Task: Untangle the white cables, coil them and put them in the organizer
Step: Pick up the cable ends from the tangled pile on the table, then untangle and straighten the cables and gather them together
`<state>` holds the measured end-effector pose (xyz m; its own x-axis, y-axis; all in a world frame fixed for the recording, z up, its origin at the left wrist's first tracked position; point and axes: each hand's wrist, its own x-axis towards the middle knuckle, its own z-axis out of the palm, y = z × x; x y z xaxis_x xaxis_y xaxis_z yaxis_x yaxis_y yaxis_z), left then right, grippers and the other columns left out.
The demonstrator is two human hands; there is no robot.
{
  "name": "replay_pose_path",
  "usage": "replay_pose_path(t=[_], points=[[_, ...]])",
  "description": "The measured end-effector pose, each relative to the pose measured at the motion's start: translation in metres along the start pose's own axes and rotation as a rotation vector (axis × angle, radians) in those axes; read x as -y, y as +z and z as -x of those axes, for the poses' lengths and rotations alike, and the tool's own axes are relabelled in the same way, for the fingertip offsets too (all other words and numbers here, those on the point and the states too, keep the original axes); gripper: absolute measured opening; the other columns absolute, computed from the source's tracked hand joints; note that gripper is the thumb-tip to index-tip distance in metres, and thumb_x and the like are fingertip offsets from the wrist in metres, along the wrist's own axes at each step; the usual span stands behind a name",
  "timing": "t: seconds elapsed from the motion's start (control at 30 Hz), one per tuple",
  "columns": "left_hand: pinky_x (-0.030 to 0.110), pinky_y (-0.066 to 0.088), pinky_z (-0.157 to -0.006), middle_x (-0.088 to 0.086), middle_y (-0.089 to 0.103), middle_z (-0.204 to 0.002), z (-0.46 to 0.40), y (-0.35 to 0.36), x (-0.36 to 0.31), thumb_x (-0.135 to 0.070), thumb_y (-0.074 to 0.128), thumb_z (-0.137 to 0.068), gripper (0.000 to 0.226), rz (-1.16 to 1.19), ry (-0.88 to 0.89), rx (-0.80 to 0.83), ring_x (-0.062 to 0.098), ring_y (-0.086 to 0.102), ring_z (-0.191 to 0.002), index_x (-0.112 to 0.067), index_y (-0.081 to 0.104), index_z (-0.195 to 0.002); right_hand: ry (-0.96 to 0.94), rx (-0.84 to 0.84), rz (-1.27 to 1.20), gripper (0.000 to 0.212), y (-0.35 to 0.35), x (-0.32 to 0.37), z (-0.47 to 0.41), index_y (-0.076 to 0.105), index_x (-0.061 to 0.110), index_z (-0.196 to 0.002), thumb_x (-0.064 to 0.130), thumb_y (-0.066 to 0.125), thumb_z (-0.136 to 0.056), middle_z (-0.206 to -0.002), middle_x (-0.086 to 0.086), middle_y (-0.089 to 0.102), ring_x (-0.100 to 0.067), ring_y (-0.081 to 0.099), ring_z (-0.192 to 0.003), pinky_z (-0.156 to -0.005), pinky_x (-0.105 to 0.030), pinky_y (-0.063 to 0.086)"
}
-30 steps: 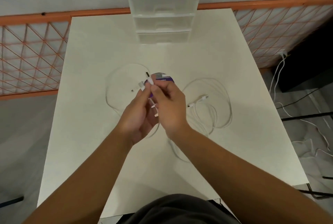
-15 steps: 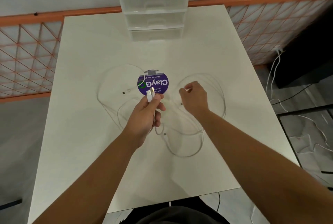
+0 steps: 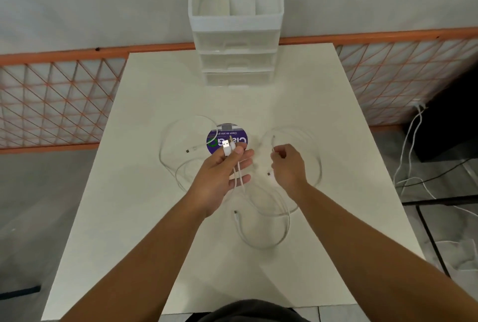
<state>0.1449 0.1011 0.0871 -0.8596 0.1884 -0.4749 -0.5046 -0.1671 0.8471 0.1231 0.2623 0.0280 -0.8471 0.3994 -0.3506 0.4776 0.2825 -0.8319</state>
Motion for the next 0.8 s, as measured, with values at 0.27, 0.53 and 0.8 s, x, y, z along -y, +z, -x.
replay_pose_path(t=[0.27, 0.53, 0.8], points=[[0.041, 0.052, -0.094, 0.006, 0.072, -0.117, 0.003, 0.034, -0.059, -0.033, 0.057, -0.097, 0.026, 0.071, 0.169, 0.01, 0.025, 0.066, -0.11, -0.025, 0.069, -0.118, -0.425, 0.213, -0.444, 0.011, -0.027, 0.101, 0.059, 0.065, 0.013, -0.095, 0.009, 0.055, -0.093, -0.089, 0.001, 0.07, -0.008, 0.067, -0.077, -0.063, -0.021, 0.054], [0.03, 0.055, -0.091, 0.008, 0.07, -0.122, 0.027, 0.062, -0.139, -0.023, 0.047, -0.102, 0.032, 0.105, 0.348, 0.12, 0.025, 0.063, -0.117, -0.007, 0.062, -0.125, -0.616, 0.122, -0.567, 0.015, -0.06, 0.155, 0.072, 0.063, 0.019, -0.091, 0.013, 0.051, -0.097, -0.087, 0.009, 0.068, -0.008, 0.061, -0.079, -0.066, -0.024, 0.048], [0.019, 0.055, -0.075, 0.001, 0.072, -0.115, 0.059, 0.104, -0.223, -0.025, 0.042, -0.104, 0.032, -0.005, 0.632, 0.138, 0.008, 0.07, -0.092, -0.011, 0.062, -0.124, -0.938, -0.085, -0.46, 0.013, -0.101, 0.244, 0.083, 0.054, 0.022, -0.095, 0.025, 0.042, -0.101, -0.087, 0.007, 0.065, -0.007, 0.063, -0.079, -0.069, -0.018, 0.048]])
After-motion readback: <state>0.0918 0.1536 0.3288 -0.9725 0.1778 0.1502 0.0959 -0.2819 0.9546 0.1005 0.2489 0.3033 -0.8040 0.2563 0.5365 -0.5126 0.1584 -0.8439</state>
